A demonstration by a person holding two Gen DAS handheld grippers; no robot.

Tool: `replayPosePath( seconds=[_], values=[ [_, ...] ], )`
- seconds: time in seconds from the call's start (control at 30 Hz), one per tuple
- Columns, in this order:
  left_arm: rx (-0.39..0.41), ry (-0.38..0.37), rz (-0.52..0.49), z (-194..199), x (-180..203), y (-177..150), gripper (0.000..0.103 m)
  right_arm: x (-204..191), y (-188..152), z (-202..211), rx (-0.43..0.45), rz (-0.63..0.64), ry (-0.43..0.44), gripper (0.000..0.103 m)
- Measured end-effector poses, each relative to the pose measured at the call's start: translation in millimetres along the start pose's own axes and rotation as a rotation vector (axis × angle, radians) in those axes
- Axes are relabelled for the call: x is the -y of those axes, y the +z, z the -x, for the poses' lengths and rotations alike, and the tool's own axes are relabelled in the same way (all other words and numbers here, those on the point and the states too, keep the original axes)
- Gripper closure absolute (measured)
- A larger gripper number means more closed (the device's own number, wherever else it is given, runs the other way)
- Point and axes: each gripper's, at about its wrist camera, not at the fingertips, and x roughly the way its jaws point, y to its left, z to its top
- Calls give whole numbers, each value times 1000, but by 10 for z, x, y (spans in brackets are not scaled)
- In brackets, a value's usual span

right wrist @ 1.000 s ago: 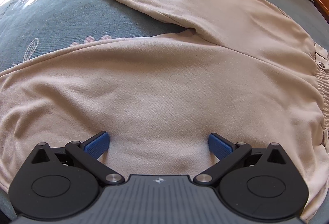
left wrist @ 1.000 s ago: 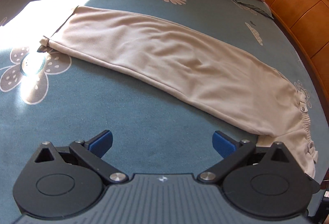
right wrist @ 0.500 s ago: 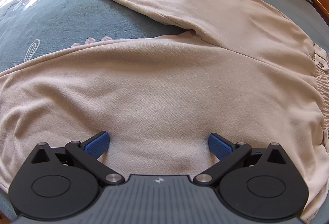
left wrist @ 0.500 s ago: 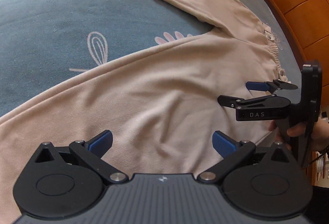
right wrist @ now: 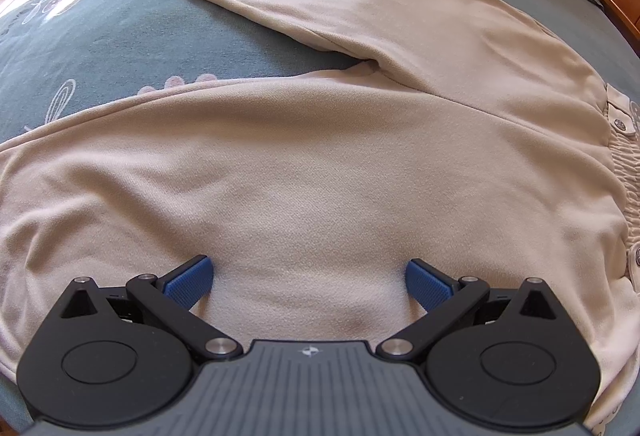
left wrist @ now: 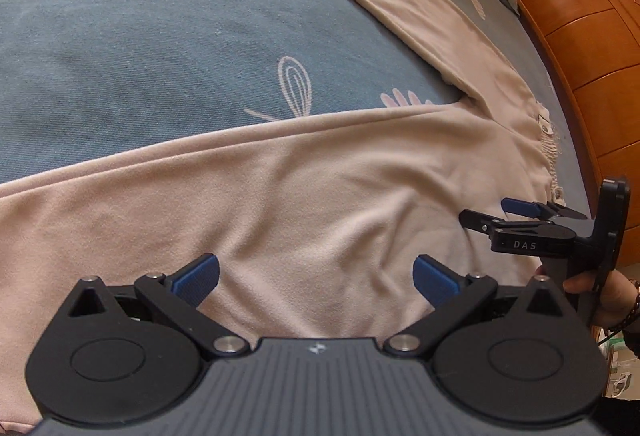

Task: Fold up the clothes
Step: 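Move the open right tool along the sweatpants leg near the waistband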

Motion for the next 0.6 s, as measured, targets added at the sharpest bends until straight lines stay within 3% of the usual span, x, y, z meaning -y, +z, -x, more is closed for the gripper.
replayPosePath(
  seconds=[0.13,0.23,0.43,0.5,0.6],
  values=[
    [-90,-27,-62,-162,98,-110,1,-14,-6,0,6,-5,-5,0],
    [-91,-10,-119,-159,114,-248,1,-11,1,2,0,-4,-3,0],
    [-160,31,-64,-10,-62,-468,1,-10,7,2,-6,-2,-2,0],
    [-169,58,-32,27,-98,-498,1,-14,-5,5,0,-2,-3,0],
    [-88,96,-52,167,-82,-465,1,-15,-8,3,2,-2,-3,0]
  ],
)
